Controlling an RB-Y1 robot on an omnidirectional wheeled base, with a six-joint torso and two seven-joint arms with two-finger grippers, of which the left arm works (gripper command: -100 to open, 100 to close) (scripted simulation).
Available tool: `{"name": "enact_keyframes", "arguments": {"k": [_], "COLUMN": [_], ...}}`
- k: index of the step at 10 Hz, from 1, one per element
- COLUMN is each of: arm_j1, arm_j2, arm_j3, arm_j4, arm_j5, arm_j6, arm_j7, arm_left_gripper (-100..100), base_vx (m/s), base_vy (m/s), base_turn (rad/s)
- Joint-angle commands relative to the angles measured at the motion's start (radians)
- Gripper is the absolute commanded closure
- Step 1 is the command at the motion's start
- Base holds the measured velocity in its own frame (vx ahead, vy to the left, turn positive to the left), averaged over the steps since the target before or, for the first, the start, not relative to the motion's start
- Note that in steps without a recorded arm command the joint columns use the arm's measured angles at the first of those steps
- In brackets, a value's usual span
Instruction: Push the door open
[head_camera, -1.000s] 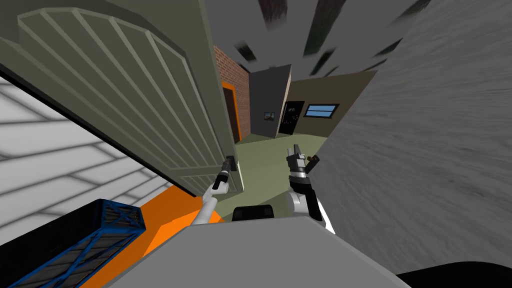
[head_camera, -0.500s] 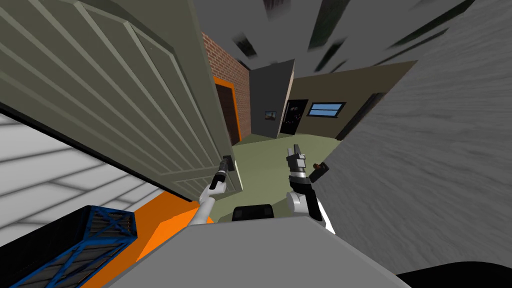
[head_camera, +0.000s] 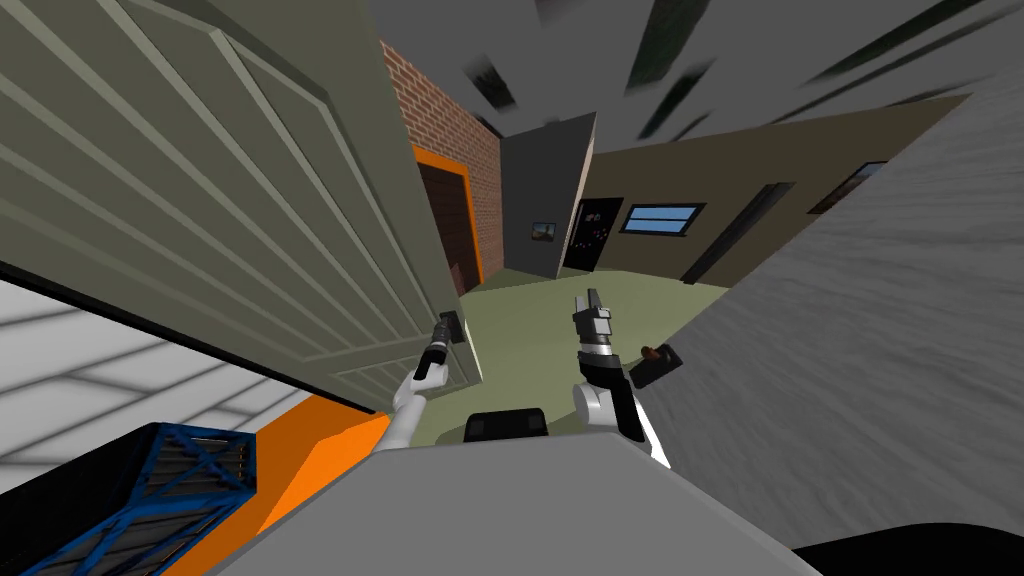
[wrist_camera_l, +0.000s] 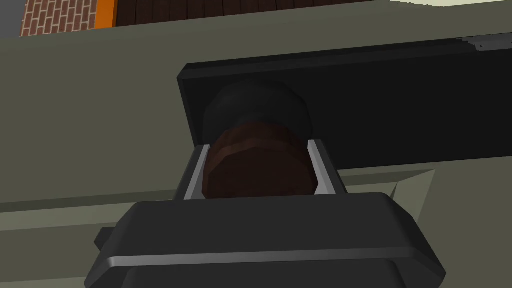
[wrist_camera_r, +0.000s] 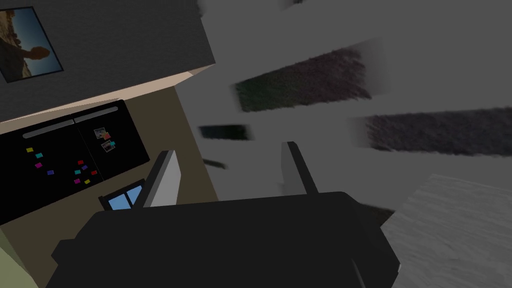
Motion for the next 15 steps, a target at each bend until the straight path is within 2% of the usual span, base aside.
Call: {"name": "enact_keyframes", "arguments": {"k": [1,5,8,10,15], "arm_j1": [-0.005,-0.007,-0.007,-0.008,-0.01], "arm_j2": [0.011,0.014,0.013,0.012,0.005], "arm_j3": [0.029,0.08,0.099,0.128,0.178], "arm_j4": [0.002,0.007,0.009,0.012,0.018], "arm_j5": [0.003,0.011,0.014,0.018,0.026], "arm_j6": [-0.009,-0.011,-0.011,-0.012,-0.014], "arm_j7": [-0.005,-0.015,-0.019,-0.025,-0.035], "arm_left_gripper": [100,100,100,100,100], "base_vx": [0.177,0.176,0.137,0.151,0.175], "base_vy": [-0.093,-0.08,-0.058,-0.086,-0.079], "base_turn": [0.097,0.07,0.046,0.082,0.065]}}
